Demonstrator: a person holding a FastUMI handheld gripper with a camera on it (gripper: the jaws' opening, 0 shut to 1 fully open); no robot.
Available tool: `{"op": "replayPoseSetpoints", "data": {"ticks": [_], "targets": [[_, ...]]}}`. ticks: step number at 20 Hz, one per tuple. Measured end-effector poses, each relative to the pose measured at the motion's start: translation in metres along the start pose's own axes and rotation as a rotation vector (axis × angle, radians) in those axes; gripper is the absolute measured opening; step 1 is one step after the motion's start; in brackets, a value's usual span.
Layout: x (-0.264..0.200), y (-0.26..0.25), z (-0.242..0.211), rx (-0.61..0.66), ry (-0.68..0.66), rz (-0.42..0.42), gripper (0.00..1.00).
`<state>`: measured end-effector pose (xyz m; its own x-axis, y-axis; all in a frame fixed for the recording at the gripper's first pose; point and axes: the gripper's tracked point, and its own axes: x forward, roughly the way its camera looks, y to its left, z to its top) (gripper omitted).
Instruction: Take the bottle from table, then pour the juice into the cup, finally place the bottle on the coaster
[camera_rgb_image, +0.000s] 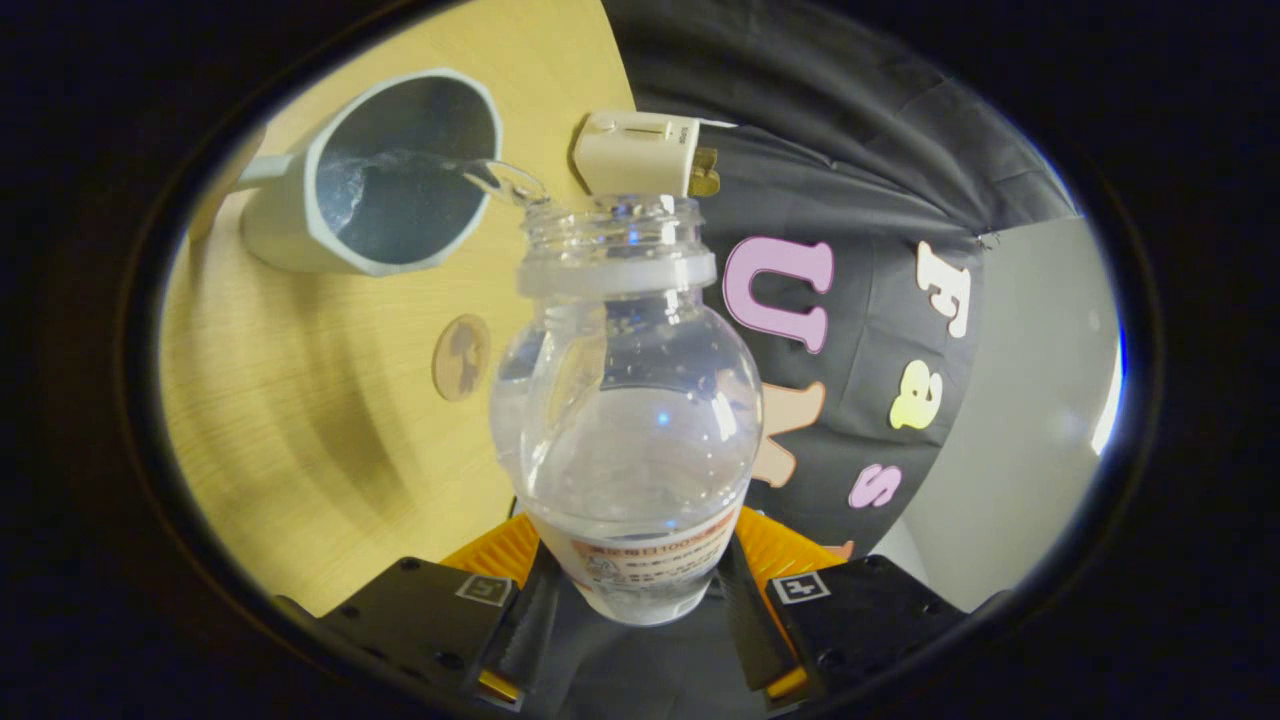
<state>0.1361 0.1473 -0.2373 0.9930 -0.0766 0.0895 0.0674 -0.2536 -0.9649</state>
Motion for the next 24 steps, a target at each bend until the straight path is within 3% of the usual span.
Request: {"op": "replayPoseSetpoints", "data": {"ticks": [24], "targets": [[0.005, -0.014, -0.002, -0.145, -0.032, -0.014, 0.78]]}}
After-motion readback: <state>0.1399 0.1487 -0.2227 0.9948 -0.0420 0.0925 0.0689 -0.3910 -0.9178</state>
